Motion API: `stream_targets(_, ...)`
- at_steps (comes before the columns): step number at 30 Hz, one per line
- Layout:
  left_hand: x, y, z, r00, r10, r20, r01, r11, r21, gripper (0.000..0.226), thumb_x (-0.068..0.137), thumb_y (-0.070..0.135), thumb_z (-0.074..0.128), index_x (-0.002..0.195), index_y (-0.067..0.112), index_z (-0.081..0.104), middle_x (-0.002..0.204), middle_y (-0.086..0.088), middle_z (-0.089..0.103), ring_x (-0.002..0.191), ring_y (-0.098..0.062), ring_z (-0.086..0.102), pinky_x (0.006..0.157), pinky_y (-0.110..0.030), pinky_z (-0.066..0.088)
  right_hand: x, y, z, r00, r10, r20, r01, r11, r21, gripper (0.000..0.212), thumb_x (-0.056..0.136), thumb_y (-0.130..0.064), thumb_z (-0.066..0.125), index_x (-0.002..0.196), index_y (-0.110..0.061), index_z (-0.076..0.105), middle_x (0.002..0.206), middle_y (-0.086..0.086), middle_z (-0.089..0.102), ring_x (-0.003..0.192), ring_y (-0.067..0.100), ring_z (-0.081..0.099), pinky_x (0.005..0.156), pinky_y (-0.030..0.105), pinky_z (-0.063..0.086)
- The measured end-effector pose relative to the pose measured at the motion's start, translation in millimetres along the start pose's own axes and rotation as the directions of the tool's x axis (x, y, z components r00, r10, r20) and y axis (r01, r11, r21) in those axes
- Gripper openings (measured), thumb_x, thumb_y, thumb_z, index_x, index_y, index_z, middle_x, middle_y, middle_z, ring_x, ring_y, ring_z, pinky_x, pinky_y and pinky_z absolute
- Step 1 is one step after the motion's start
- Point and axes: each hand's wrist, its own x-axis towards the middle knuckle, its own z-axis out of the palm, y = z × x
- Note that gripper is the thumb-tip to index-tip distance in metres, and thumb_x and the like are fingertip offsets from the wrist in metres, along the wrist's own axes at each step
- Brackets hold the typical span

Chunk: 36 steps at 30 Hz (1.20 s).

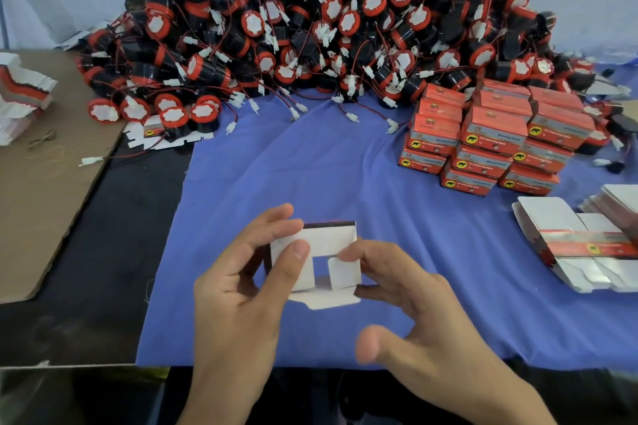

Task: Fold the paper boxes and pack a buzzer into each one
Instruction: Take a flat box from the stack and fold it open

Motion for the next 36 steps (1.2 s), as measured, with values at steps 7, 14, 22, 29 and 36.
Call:
stream_targets(7,-8,4,12,0.996,0.082,0.028,-0.083,0.996,0.043,0.013,0.095,0.032,0.069,0.102,0.038,0.076,0.128,0.013,0.070,0.128,-0.007,0.061,0.093,-0.014,0.049,5,-8,24,0.928,-0.010,-0.371,0.073,0.985,0.156,0.026,0.091,-0.048,0.073,0.112,-0.034,0.065,0.116,-0.003,0.073,0.100,0.021,0.072,0.079,0.022,0.057)
stream_targets(14,-7,13,11,0.978,0.115,0.173,-0.134,0.986,0.103,0.049,0.085,0.078,0.057,0.113,0.040,0.068,0.136,0.011,0.059,0.136,-0.016,0.053,0.097,-0.015,0.046,3,-20,21,0.921,0.115,-0.372,0.022,0.938,0.345,0.053,0.080,-0.055,0.081,0.122,-0.034,0.055,0.125,0.001,0.070,0.121,0.021,0.064,0.082,0.031,0.058)
stream_targets(22,-5,4,6,0.928,0.245,0.280,-0.311,0.924,0.221,0.050,0.103,0.068,0.029,0.116,0.035,0.064,0.143,0.002,0.050,0.141,-0.020,0.046,0.099,-0.012,0.039,4,-24,11,0.908,0.213,-0.361,-0.015,0.878,0.479,0.022,0.084,-0.035,0.072,0.104,-0.025,0.072,0.116,0.003,0.075,0.108,0.019,0.070,0.078,0.032,0.061)
stream_targets(29,-6,-8,-1,0.858,0.258,0.444,-0.439,0.816,0.376,0.056,0.105,0.066,0.018,0.129,0.038,0.060,0.155,-0.003,0.028,0.148,-0.020,0.034,0.106,-0.008,0.032,4,-24,11,0.906,0.239,-0.350,-0.054,0.884,0.464,0.016,0.089,-0.017,0.067,0.102,-0.024,0.072,0.110,0.007,0.076,0.102,0.019,0.071,0.073,0.023,0.058)
stream_targets(36,-8,-9,2,0.858,0.325,0.398,-0.461,0.830,0.315,0.045,0.107,0.064,0.021,0.133,0.044,0.052,0.151,0.002,0.035,0.143,-0.024,0.041,0.101,-0.008,0.036,5,-27,10,0.905,0.250,-0.345,-0.062,0.878,0.474,0.016,0.085,-0.019,0.075,0.101,-0.022,0.074,0.107,0.007,0.076,0.099,0.017,0.072,0.071,0.022,0.058)
